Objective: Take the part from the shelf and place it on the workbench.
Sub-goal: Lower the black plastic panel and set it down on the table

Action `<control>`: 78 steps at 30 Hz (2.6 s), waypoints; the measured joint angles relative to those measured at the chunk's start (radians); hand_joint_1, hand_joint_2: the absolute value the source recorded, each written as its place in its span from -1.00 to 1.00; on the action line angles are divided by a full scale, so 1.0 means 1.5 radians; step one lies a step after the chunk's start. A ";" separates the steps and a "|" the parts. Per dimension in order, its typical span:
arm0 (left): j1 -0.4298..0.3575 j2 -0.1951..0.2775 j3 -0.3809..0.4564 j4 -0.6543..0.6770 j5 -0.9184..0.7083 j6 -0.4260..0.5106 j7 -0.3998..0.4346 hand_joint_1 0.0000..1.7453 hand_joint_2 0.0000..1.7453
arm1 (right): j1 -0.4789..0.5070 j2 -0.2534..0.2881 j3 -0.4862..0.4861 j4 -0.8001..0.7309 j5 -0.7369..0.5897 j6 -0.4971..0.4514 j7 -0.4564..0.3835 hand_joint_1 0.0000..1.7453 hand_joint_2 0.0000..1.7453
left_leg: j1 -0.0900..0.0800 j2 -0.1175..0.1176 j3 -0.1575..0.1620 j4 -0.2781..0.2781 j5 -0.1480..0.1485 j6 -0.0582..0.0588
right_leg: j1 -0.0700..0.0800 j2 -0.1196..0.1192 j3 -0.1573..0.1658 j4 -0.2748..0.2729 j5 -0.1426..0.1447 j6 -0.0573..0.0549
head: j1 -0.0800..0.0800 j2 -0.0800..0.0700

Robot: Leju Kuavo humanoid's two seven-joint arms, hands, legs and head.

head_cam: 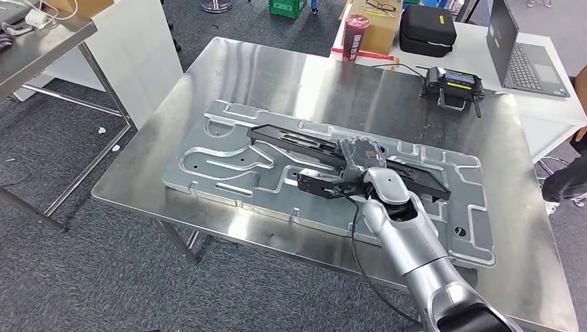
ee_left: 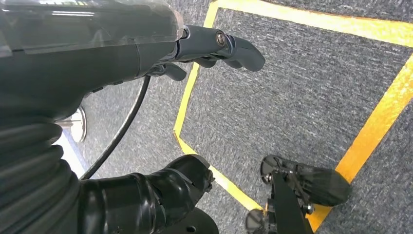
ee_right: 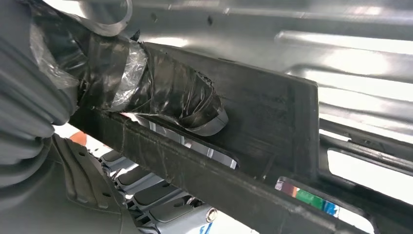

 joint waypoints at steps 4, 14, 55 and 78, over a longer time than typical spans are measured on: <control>0.000 0.000 0.000 0.000 0.000 0.000 0.000 -1.00 1.00 | 0.002 0.000 -0.002 0.002 0.000 0.000 0.000 1.00 1.00 | 0.003 -0.003 0.005 0.001 -0.004 -0.006 | -0.009 -0.002 0.044 -0.100 0.068 0.006 | 0.000 0.000; 0.000 0.002 -0.002 -0.001 0.000 0.000 0.000 -1.00 1.00 | -0.001 0.001 -0.006 0.002 0.000 0.000 0.000 1.00 1.00 | 0.003 -0.003 0.013 -0.010 -0.004 -0.005 | -0.001 0.004 0.081 -0.184 0.095 -0.008 | -0.001 0.000; 0.000 0.002 -0.002 0.000 0.090 -0.002 -0.024 -1.00 1.00 | 0.022 0.013 -0.006 -0.013 0.007 0.002 -0.025 1.00 1.00 | 0.004 -0.003 0.016 -0.016 -0.002 -0.030 | 0.001 0.004 0.081 -0.182 0.093 -0.014 | -0.001 0.000; 0.000 0.002 -0.014 0.000 0.136 -0.005 -0.038 -1.00 -1.00 | 0.023 0.013 -0.006 -0.016 0.006 0.002 -0.025 -1.00 -1.00 | 0.004 -0.003 0.016 -0.016 -0.002 -0.030 | 0.001 0.004 0.081 -0.182 0.093 -0.014 | -0.001 0.000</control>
